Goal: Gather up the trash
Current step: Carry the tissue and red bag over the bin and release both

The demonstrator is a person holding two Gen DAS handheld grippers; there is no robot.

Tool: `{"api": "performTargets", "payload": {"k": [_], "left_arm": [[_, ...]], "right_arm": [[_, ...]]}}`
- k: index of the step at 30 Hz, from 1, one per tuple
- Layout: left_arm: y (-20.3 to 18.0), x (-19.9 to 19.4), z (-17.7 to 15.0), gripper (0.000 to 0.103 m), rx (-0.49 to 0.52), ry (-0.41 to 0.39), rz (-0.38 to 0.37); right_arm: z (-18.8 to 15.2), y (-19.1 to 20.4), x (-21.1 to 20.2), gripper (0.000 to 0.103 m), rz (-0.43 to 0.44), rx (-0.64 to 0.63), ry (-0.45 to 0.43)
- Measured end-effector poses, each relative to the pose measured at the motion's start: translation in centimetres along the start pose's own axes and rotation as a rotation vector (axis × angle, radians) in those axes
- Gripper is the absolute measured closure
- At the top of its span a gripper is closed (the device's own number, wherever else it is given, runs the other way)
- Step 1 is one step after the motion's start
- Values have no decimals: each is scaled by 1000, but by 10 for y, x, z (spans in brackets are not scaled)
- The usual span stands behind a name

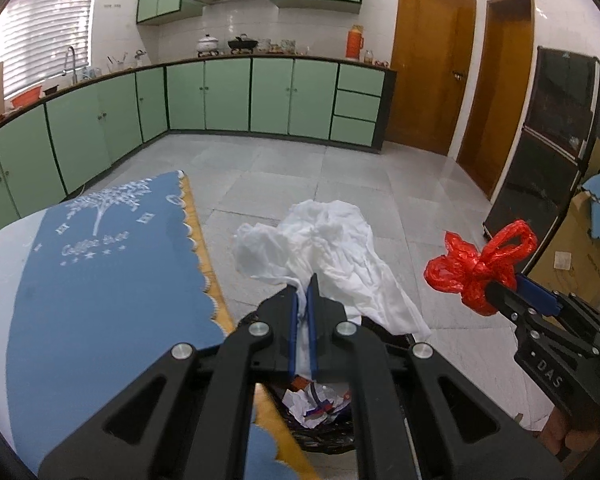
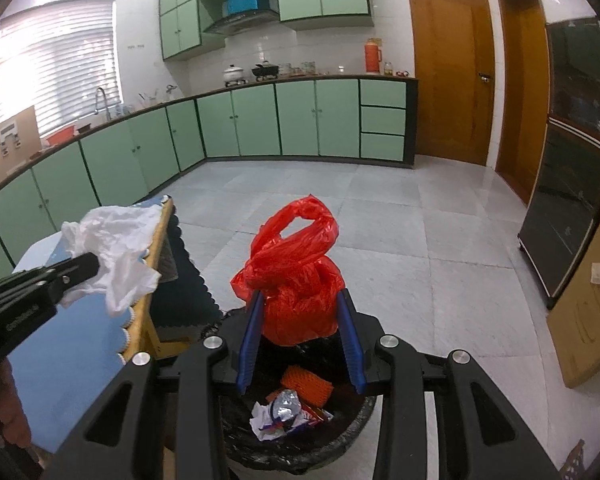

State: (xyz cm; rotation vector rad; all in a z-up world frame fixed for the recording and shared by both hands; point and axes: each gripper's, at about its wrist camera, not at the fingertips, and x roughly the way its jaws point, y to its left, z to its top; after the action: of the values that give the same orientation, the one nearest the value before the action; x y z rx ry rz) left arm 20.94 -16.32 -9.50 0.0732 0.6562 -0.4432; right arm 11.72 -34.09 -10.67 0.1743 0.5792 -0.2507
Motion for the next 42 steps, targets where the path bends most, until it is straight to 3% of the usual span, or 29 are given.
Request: {"api": "performTargets", "payload": {"k": [12,28,31,34,38,42], "left_arm": [[-22,64,-18,99,41,145,5],[-25,108,-30,95,62,240,26],[-26,112,-30,94,67,251,20],[-25,111,-29,82,55,248,19],[-21,111,-28,79,41,247,22],[-19,108,-24,77,29,239,26]], "right_arm": [[-33,-18,43,66,-43,23,116],[-48,-27,92,66,-42,27,205],[-49,-28,99,63,-32,21,224],[-50,-28,104,61,-39,20,230],[-48,-28,108,49,-35,33,235],[-47,-27,109,46,-38,27,235]]}}
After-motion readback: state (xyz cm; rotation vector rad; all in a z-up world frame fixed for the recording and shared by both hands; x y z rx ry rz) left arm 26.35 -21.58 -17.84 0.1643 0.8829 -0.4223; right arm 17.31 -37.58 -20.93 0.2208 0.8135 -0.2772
